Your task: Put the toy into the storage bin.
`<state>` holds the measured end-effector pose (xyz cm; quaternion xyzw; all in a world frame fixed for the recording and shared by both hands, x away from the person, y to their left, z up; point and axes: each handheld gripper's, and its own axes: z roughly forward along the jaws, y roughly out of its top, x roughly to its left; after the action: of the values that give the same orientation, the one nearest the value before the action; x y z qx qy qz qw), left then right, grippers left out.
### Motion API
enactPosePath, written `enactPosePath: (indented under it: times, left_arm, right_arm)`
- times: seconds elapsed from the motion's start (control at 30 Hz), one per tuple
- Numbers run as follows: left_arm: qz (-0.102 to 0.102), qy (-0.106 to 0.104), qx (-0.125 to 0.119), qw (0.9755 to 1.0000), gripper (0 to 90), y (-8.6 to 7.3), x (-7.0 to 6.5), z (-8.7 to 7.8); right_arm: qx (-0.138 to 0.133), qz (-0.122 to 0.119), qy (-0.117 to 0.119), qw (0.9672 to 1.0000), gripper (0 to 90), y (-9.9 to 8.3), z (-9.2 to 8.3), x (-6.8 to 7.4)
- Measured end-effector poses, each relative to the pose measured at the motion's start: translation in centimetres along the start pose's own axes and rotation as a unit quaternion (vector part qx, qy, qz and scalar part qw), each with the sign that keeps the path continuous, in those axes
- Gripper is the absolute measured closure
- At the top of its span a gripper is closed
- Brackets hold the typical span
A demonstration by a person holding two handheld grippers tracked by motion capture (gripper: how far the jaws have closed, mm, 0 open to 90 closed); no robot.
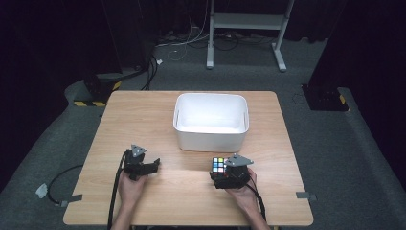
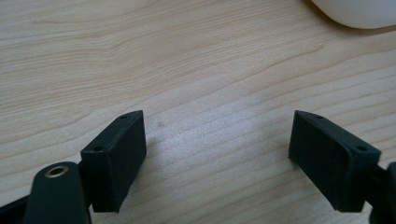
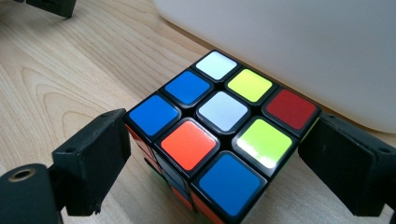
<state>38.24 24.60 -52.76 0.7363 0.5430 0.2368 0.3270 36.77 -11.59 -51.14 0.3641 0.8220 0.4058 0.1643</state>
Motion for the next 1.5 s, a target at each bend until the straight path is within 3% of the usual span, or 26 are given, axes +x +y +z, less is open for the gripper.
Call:
enactPosePath:
  times: [0.97, 1.5]
  left_arm:
    - [0.0, -0.001, 0.0, 1.0, 19.0, 0.0, 0.0, 0.0]
    - [-0.001, -0.001, 0.0, 1.0, 19.0, 0.0, 0.0, 0.0]
  right_arm:
    - [-0.008, -0.015, -0.018, 0.9997, 13.4, -0.1, 1.4, 0.2]
    - [-0.005, -0.004, -0.022, 0.9997, 13.7, -0.2, 1.1, 0.1]
